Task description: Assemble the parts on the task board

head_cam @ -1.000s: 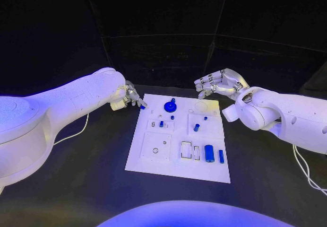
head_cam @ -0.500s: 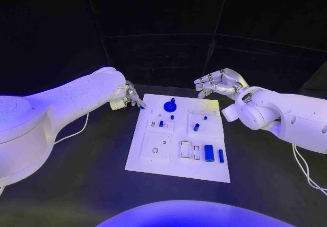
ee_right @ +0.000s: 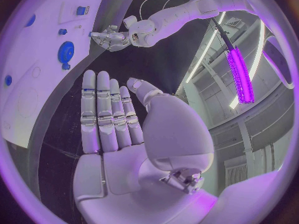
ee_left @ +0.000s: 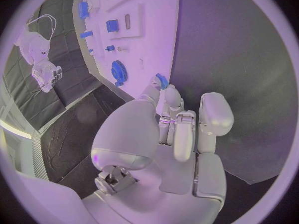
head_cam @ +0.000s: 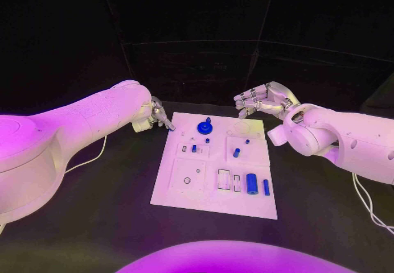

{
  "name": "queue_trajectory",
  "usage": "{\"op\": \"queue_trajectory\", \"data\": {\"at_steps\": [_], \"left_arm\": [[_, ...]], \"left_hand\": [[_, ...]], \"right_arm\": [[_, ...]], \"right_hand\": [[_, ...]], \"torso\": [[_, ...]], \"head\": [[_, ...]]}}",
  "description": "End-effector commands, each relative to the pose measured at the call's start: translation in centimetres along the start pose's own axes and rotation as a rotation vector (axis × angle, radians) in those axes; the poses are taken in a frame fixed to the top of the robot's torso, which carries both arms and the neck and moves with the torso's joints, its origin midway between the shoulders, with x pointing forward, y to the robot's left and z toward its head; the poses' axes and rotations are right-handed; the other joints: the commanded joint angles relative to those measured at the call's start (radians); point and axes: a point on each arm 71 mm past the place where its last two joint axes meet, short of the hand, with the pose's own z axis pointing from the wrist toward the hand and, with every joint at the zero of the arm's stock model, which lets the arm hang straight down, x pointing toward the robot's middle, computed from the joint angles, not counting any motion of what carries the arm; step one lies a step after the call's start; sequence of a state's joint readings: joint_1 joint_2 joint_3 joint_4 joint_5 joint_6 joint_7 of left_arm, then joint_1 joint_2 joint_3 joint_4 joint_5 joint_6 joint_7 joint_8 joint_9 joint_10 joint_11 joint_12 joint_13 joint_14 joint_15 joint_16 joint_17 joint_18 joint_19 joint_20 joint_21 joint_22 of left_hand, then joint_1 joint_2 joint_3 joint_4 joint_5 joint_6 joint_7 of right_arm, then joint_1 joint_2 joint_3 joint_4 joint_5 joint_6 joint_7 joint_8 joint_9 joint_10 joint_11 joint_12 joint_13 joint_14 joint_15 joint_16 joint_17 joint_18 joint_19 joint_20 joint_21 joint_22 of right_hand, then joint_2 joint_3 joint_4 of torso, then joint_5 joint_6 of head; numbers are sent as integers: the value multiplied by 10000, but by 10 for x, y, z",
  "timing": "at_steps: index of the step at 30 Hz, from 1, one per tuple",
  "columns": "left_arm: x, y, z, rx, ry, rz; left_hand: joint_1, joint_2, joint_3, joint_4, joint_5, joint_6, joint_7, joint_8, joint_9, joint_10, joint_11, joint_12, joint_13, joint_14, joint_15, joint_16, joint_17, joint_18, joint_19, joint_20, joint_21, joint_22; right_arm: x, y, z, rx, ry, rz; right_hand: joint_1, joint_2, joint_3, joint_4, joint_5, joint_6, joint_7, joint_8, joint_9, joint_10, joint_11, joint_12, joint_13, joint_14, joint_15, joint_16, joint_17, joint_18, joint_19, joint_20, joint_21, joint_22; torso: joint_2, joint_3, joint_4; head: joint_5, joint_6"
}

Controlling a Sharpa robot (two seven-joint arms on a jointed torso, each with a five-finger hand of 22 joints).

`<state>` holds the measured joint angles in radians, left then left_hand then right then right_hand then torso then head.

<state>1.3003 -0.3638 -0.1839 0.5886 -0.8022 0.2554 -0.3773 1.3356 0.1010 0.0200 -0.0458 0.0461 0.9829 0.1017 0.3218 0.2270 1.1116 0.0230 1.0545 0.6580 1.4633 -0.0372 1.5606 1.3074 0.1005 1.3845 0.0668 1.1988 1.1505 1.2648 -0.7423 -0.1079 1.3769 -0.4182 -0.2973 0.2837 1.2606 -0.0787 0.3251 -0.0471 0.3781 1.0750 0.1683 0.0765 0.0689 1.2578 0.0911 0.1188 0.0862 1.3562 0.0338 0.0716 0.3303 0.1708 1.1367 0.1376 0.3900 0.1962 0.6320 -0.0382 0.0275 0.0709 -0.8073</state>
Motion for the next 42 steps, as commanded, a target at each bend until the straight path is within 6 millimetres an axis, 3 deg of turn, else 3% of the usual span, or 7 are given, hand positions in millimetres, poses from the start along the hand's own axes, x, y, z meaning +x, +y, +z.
{"op": "queue_trajectory", "data": {"at_steps": [1, 10, 15, 23, 42], "left_arm": [[0, -2, 0, 132, -140, 64], [-3, -1, 0, 271, -474, -73], [-7, 2, 0, 343, -687, -170], [-12, 8, -2, 409, -904, -289], [-12, 0, -13, 1235, -764, -634]], "left_hand": [[224, 263, 185, -26, 11, 108, -14, -2, 4, 89, -29, 65, 64, 1052, -79, 73, 2563, -10, 84, -36, 69, 36], [401, 550, 547, -168, 12, 288, -124, 34, 15, 372, -121, 218, 336, 1075, -145, 102, 2634, -36, 148, -93, 173, 162], [521, 553, 805, -372, 13, 444, -204, 112, 69, 564, -193, 260, 446, 1075, -206, 102, 2634, -53, 195, -148, 240, 244], [328, 397, 1362, -653, 14, 567, -282, 246, 238, 829, -267, 149, 440, 1075, -281, 102, 2634, -70, 244, -238, 284, 318], [-491, -281, 2982, -1220, 27, 611, -362, 611, 735, 1162, -343, 27, 538, 1075, -334, 102, 2634, -64, 273, -289, 213, 340]], "right_arm": [[1, 2, 0, -93, 64, 12], [0, 2, 0, -92, 61, 12], [0, 2, 0, -89, 56, 11], [0, 2, 0, -86, 58, 10], [-2, 1, -1, -67, 43, 5]], "right_hand": [[-24, 66, 42, 18, 65, -53, 22, -55, -2, -7, 48, -25, -12, 69, 25, -36, -14, 121, 70, 0, -42, -12], [-24, 66, 42, 18, 65, -53, 22, -55, -2, -7, 48, -25, -12, 69, 25, -36, -14, 121, 70, 0, -42, -12], [-24, 66, 42, 18, 65, -53, 22, -55, -2, -7, 48, -25, -12, 69, 25, -36, -14, 121, 70, 0, -42, -12], [-24, 66, 42, 18, 65, -53, 22, -55, -2, -7, 48, -25, -12, 69, 25, -36, -14, 121, 70, 0, -42, -12], [-24, 66, 42, 18, 65, -53, 22, -55, -2, -7, 48, -25, -12, 69, 25, -36, -14, 121, 70, 0, -42, -12]], "torso": [[-9, 2, -9], [-11, 4, 1], [-22, 2, 3], [-14, -2, 13], [-16, 7, 10]], "head": [[8, -17], [4, -2], [3, 6], [22, 13], [67, 24]]}}
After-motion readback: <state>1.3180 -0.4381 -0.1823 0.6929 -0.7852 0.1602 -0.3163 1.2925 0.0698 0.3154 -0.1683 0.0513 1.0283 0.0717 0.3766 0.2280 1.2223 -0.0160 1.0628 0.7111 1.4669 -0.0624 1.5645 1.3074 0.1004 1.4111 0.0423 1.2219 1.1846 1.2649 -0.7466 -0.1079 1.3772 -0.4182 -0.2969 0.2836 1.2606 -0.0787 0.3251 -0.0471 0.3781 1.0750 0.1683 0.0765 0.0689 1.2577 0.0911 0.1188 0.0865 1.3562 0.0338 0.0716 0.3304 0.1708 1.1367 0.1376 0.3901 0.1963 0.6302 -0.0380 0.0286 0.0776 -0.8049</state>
